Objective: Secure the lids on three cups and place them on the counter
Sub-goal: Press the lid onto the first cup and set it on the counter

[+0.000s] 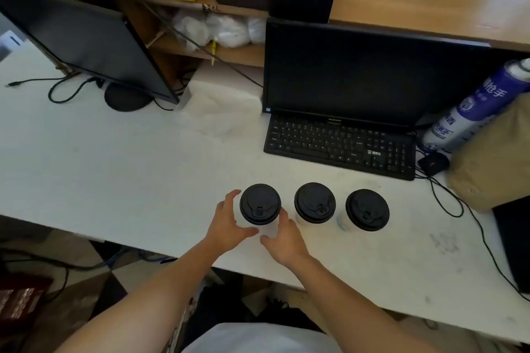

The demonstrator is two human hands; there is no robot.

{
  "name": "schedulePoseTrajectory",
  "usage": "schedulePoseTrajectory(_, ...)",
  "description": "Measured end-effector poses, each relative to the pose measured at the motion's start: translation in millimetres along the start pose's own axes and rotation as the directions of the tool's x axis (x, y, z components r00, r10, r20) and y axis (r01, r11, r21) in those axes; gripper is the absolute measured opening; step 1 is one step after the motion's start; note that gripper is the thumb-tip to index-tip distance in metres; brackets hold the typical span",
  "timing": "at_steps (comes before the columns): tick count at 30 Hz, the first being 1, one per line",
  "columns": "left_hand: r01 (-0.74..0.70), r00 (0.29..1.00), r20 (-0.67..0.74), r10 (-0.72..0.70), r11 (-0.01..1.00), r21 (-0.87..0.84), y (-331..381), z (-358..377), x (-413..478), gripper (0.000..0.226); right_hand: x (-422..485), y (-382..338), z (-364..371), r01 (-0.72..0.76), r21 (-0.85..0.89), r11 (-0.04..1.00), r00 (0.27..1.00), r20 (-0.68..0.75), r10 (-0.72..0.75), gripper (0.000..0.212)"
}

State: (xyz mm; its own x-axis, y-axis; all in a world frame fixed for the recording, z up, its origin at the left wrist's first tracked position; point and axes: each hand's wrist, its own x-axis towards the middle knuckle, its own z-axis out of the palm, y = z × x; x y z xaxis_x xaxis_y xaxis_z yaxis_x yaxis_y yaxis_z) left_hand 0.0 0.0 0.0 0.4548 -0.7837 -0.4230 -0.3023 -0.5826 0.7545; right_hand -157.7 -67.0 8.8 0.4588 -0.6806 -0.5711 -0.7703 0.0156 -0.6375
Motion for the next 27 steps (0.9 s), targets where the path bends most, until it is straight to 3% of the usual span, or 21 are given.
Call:
schedulePoseTrajectory(3,-0.098,0.994,0.048,0.100,0.994,-0.056,-1,-3,4,0.102,-1,-7,-2,0.003,0.033,0.999,1.000,0.000,-0.003,0.085)
schedulePoseTrajectory(9,-0.153,0.987,0.013,0.157,0.975,-0.164,2,-3,1,0.078,-3,-18,-9,-0.001,0.024,1.000,1.000,-0.011,0.001,0.070)
schedulePoseTrajectory(14,-0.138,0.990,-0.020,0.136,0.971,-0.194,1,-3,-4,0.076,-15,-38,-18,0.069,0.077,0.995,0.997,-0.029,-0.067,0.094)
schedulePoseTrajectory(19,-0.138,0.990,-0.051,0.128,0.953,-0.272,7,2,-8,0.055,-27,-69,-23,0.280,-0.228,0.932,0.956,-0.016,-0.292,0.101)
schedulePoseTrajectory(21,-0.125,0.992,-0.062,0.112,0.943,-0.307,10,3,-8,0.047,-25,-80,-22,0.281,-0.379,0.882,0.954,0.011,-0.300,0.097)
schedulePoseTrajectory(24,-0.132,0.991,-0.065,0.117,0.944,-0.304,10,5,-8,0.052,-19,-91,-23,0.262,-0.583,0.769,0.953,0.031,-0.302,0.088)
schedulePoseTrajectory(27,-0.134,0.990,-0.086,0.113,0.939,-0.316,10,10,-7,0.054,-15,-99,-23,0.230,-0.676,0.700,0.957,0.026,-0.288,0.087)
